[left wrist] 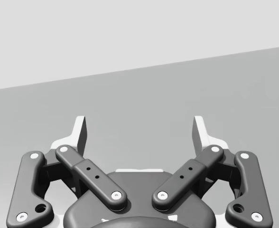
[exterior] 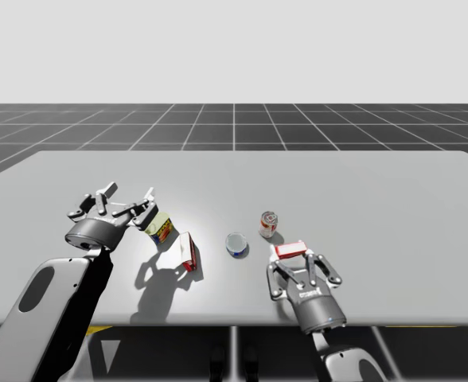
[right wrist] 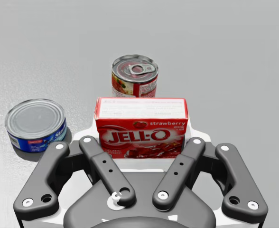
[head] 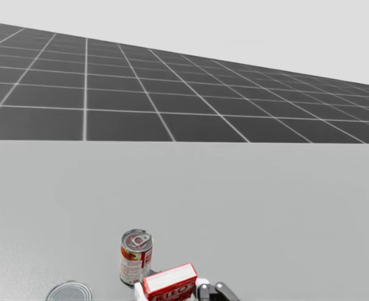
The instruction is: Pick up the gelatin box and lift it.
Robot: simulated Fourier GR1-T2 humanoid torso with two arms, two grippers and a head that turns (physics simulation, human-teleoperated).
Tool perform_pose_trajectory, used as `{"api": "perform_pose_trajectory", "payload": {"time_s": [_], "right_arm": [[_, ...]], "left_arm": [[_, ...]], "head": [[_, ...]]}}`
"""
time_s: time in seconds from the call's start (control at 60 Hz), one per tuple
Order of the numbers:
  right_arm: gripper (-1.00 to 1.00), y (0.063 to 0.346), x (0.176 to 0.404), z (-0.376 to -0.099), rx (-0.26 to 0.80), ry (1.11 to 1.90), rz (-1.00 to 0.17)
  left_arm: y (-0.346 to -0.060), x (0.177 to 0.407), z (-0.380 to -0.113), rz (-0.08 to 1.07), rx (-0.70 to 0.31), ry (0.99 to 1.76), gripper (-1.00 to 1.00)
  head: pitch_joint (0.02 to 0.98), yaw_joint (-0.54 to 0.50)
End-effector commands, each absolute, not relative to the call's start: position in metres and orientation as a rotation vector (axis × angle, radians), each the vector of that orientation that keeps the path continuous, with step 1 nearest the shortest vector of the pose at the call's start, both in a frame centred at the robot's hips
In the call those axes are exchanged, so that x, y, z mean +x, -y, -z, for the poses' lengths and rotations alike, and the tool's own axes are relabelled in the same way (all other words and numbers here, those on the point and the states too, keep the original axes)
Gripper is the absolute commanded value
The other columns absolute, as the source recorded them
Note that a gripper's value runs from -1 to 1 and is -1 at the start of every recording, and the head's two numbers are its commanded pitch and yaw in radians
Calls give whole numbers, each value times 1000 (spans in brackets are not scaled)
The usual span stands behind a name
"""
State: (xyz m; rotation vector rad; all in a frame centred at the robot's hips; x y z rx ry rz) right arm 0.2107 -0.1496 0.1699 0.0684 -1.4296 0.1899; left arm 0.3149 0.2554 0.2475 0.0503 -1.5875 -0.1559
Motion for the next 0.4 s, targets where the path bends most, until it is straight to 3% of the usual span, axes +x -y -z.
{"api": "perform_pose_trajectory", "payload": {"time_s": [0.017, 0.4], "right_arm": [[993, 165, 220, -213, -39, 1548, -66], [1000, 172, 215, -297, -55, 1785, -34]], "left_arm": [[-256, 315, -248, 156, 54, 1589, -1000], [-256, 315, -248, 150, 60, 1592, -1000]], "head": [[486, -325], [488, -334]]}}
